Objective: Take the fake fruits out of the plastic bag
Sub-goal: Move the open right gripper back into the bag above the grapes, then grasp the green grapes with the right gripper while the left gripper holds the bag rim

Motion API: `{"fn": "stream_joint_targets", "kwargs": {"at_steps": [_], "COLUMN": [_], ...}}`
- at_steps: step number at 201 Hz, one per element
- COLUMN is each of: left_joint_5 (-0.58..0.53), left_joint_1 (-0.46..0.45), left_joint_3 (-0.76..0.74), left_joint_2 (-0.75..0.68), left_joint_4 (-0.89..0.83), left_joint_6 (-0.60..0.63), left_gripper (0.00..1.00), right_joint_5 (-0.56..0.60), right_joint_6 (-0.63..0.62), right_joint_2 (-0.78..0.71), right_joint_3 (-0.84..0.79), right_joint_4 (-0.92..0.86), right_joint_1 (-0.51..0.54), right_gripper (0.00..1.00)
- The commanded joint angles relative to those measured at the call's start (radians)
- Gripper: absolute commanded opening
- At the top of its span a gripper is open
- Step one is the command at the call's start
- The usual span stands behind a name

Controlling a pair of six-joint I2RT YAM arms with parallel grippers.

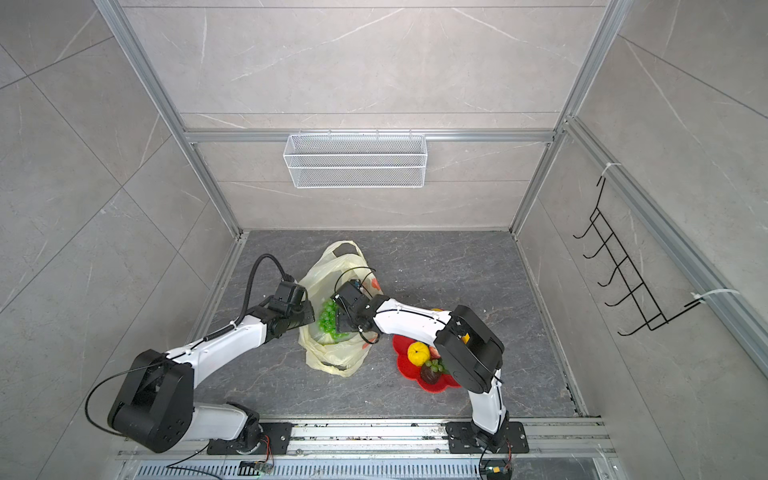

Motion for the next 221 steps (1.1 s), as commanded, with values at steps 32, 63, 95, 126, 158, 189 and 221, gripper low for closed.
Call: {"fn": "stream_joint_targets", "kwargs": {"at_steps": [32, 63, 95, 126, 158, 189, 221], "left_joint_5": [0.060, 0.129, 0.129, 0.130, 0.118, 0.115, 0.115], "left_joint_1": [0.032, 0.066, 0.069, 0.071, 0.073, 0.073, 0.074], "left_joint_3": [-0.084, -0.105, -0.098, -0.102, -0.103, -0.104, -0.108], "left_joint_2": [-0.025, -0.009, -0.004, -0.007, -0.014, -0.018, -0.021], "left_joint_4": [0.148, 0.187, 0.175, 0.179, 0.173, 0.174, 0.179], "left_joint_6": [-0.063, -0.088, -0.088, -0.088, -0.082, -0.080, -0.080], "left_gripper": [0.06, 0.05, 0.06, 0.05, 0.06, 0.05, 0.05], "right_joint_5": [0.027, 0.053, 0.060, 0.064, 0.073, 0.083, 0.094], "right_joint_6": [0.014, 0.038, 0.045, 0.040, 0.044, 0.038, 0.034], "right_joint_2": [0.157, 0.250, 0.332, 0.401, 0.435, 0.456, 0.519], "right_joint_3": [0.277, 0.401, 0.479, 0.552, 0.585, 0.597, 0.674], "right_joint_4": [-0.146, -0.232, -0.262, -0.292, -0.331, -0.341, -0.389], "right_joint_1": [0.003, 0.003, 0.003, 0.001, 0.001, 0.001, 0.001], "right_gripper": [0.73, 0.76, 0.87, 0.89, 0.88, 0.85, 0.86]}}
